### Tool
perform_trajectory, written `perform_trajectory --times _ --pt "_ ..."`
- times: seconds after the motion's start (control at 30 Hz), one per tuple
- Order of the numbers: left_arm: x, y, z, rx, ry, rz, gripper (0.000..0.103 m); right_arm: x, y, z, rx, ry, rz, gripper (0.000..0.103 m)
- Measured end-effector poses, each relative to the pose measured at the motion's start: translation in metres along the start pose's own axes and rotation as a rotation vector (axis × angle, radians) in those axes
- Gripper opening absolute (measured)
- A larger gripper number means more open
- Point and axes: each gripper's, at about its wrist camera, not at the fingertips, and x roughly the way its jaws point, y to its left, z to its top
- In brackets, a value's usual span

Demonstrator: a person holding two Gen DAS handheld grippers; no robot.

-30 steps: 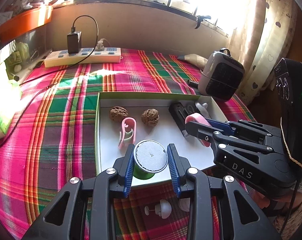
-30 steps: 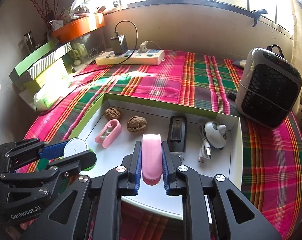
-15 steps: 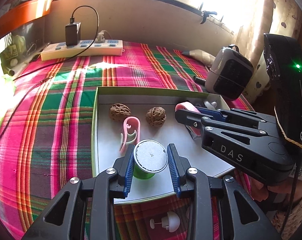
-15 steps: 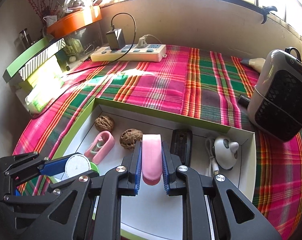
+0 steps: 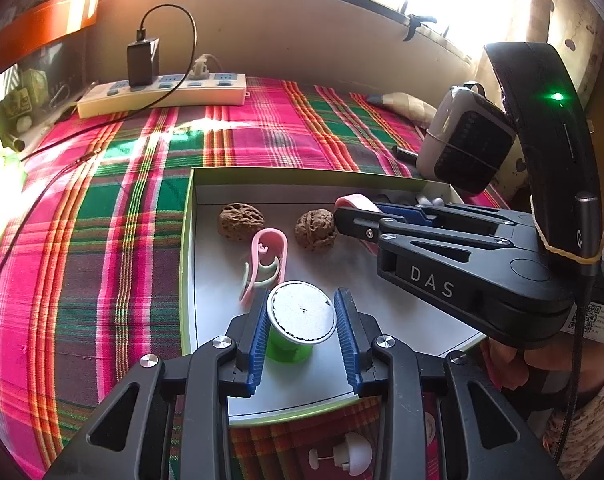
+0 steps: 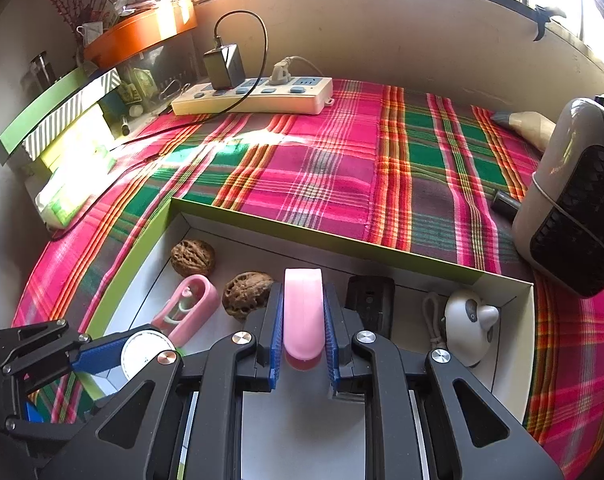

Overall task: Organize objects
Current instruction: 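Lift the pink item and green tape roll and carry both over the box, then open both grippers to release the pink item and tape roll in the box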

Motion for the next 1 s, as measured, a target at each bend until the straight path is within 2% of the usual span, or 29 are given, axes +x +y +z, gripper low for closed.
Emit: perform_trajectory --times 1.0 --pt "0.0021 -0.0031 -0.0006 0.011 0.002 0.014 0.031 0.0069 0.0 0.0031 0.01 0.002 -0.01 0.019"
